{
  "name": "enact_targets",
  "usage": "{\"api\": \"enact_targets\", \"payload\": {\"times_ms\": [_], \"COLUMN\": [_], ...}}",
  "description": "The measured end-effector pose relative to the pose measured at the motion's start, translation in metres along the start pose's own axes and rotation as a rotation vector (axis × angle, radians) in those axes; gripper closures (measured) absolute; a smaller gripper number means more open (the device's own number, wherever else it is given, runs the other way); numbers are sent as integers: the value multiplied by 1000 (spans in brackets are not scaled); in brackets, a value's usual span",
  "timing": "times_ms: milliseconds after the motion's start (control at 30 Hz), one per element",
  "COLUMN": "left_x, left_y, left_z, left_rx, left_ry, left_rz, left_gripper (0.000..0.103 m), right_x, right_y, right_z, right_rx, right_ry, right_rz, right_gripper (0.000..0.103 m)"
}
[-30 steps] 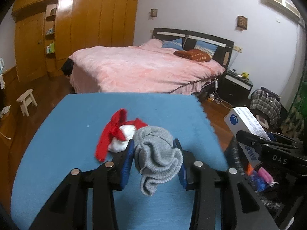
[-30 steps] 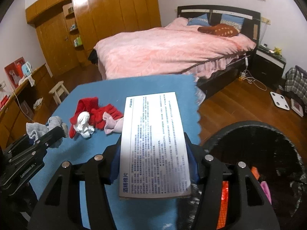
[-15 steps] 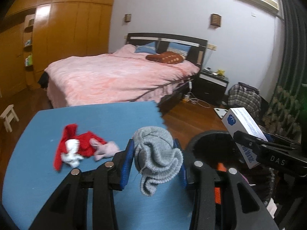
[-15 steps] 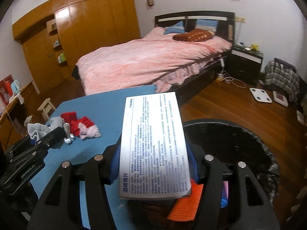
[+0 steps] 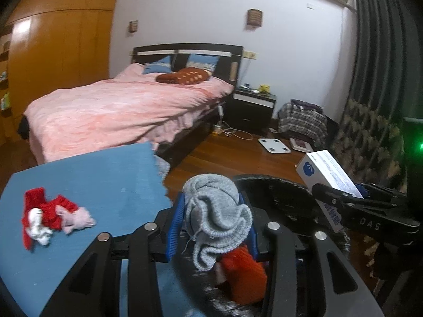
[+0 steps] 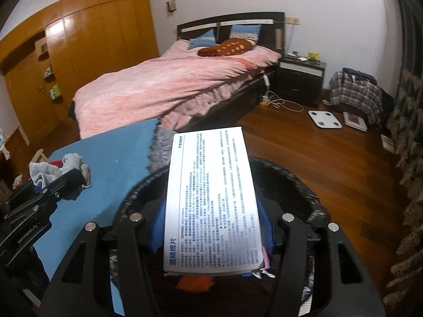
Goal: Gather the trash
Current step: 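Carry the grey sock and medicine box over the trash bin and open both tools, then move both open tools back over the red and white cloths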
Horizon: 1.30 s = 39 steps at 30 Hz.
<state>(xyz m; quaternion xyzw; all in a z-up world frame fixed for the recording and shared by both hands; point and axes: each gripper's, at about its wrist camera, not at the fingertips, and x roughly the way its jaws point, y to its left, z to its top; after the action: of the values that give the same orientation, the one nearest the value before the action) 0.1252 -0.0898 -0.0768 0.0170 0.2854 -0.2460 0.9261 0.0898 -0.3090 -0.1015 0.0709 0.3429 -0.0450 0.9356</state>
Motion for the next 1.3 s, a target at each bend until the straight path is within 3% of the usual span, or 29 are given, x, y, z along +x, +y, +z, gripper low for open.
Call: {"api": "enact_targets", "payload": {"times_ms": [267, 367, 400, 500, 600, 733, 1100, 1300], "left_x": [28, 31, 32, 31, 29, 17, -23, -48], "left_y": [-27, -29, -30, -29, -24, -11, 47, 93], "left_z": [0, 0, 0, -1, -1, -2, -6, -15], "left_rx": [15, 9, 6, -1, 3, 8, -52, -80], "left_ry": [45, 54, 54, 60, 59, 42, 3, -28], "left_rz": [-65, -81, -81, -80, -56, -6, 124, 245], "left_gripper": [60, 38, 33, 31, 26, 14, 7, 7], "right_x": [9, 14, 16, 17, 14, 9, 9, 22], "right_y": [-31, -37, -40, -43, -41, -34, 15, 58], "right_z": [-13, -15, -17, -19, -21, -19, 0, 12], "right_rx": [30, 36, 39, 44, 50, 51, -5, -51], "right_ry": [25, 39, 44, 43, 21, 1, -35, -39], "right_rz": [-51, -67, -71, -80, -72, -36, 39, 95], "right_gripper": [48, 45, 40, 31, 14, 8, 6, 6]}}
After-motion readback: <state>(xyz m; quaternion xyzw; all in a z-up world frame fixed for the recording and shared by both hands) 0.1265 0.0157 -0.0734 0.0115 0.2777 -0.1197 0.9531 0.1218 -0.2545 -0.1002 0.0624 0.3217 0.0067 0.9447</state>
